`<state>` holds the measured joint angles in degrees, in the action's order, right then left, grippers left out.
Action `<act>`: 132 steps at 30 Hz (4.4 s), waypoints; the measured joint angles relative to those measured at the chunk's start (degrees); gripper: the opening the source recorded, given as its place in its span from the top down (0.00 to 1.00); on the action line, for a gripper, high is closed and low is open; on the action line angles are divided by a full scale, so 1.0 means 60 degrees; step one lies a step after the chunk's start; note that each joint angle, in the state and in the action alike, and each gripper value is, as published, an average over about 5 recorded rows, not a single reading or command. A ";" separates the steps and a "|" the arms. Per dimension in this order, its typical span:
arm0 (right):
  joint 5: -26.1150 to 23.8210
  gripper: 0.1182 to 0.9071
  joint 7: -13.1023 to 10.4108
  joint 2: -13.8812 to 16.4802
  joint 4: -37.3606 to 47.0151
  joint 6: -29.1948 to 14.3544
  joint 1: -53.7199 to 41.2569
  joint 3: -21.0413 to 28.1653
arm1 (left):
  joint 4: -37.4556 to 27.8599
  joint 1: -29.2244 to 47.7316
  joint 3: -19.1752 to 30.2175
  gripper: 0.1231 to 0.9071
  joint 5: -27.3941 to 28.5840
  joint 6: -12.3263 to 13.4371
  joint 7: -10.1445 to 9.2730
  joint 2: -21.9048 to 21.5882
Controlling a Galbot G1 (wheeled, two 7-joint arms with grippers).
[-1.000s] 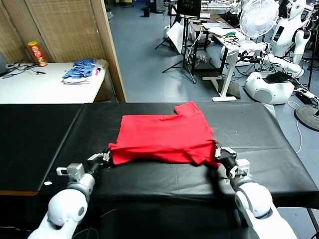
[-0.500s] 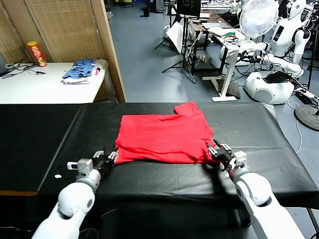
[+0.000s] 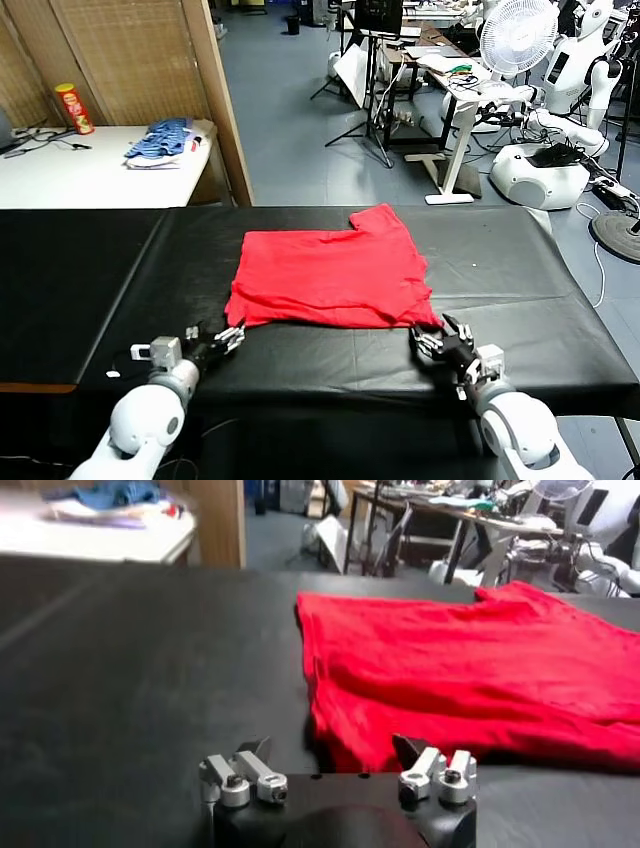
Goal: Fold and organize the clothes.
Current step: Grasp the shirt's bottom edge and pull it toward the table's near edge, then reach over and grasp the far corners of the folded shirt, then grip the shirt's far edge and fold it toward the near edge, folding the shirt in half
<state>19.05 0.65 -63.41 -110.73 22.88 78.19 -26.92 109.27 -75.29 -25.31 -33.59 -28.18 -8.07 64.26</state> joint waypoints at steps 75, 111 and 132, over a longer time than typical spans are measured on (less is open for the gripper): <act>0.1658 0.14 -0.1846 0.0111 0.2220 0.2049 -0.5104 0.1787 | 0.0030 0.2676 0.0028 0.14 -0.1970 -0.2138 -0.1249 -0.1475; 0.1242 0.99 -0.0896 -0.1910 0.7324 0.1356 -0.8092 0.2755 | -0.5120 0.6419 0.2324 0.99 -0.1125 -0.1887 0.0259 -0.0048; 0.3300 0.99 -0.1005 -0.0100 0.3665 0.1690 -0.5840 0.1805 | -0.2849 0.5602 0.1625 1.00 -0.0870 -0.1784 0.0168 -0.0915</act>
<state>38.85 -5.38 -64.00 -88.74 33.02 43.15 -16.09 92.17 -41.68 -15.56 -38.81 -38.88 -7.06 58.77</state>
